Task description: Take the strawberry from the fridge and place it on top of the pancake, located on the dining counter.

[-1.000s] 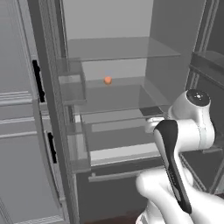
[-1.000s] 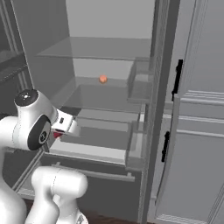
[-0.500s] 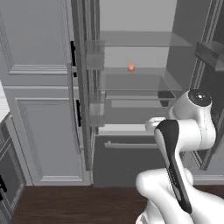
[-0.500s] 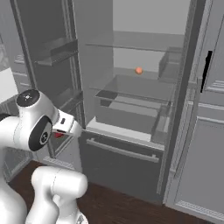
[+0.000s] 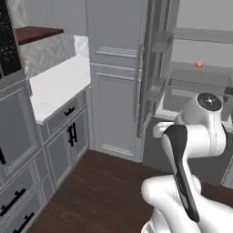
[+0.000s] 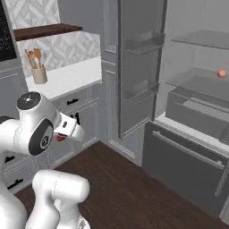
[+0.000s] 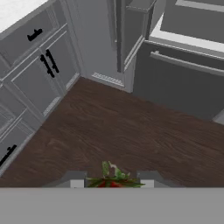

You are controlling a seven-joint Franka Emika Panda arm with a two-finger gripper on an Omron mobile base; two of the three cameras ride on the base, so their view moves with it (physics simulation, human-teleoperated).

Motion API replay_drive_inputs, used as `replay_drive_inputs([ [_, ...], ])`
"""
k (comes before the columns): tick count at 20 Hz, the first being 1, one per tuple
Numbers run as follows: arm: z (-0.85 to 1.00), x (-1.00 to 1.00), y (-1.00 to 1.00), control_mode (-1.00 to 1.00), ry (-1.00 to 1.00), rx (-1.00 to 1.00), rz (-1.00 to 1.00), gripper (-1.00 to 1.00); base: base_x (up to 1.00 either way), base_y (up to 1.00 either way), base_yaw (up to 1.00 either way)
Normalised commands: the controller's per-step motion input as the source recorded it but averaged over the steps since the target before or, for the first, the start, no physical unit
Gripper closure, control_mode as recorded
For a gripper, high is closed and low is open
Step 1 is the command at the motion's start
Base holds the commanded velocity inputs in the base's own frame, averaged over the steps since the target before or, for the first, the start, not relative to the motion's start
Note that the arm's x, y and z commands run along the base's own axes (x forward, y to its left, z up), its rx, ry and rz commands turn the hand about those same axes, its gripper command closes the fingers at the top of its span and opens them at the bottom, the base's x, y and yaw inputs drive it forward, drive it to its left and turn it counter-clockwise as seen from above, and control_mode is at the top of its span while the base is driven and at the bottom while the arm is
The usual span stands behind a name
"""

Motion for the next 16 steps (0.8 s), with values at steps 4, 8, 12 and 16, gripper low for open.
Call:
replay_drive_inputs([
  [4,0.0,0.0,0.0,1.0,0.0,0.0,0.0,1.0,-0.22,0.12,0.97],
  [8,0.0,0.0,0.0,1.0,0.0,0.0,0.0,1.0,-0.22,0.18,0.99],
  [12,0.0,0.0,0.0,1.0,0.0,0.0,0.0,1.0,-0.24,0.36,0.99],
  [16,0.0,0.0,0.0,1.0,0.0,0.0,0.0,1.0,-0.05,0.77,0.79],
])
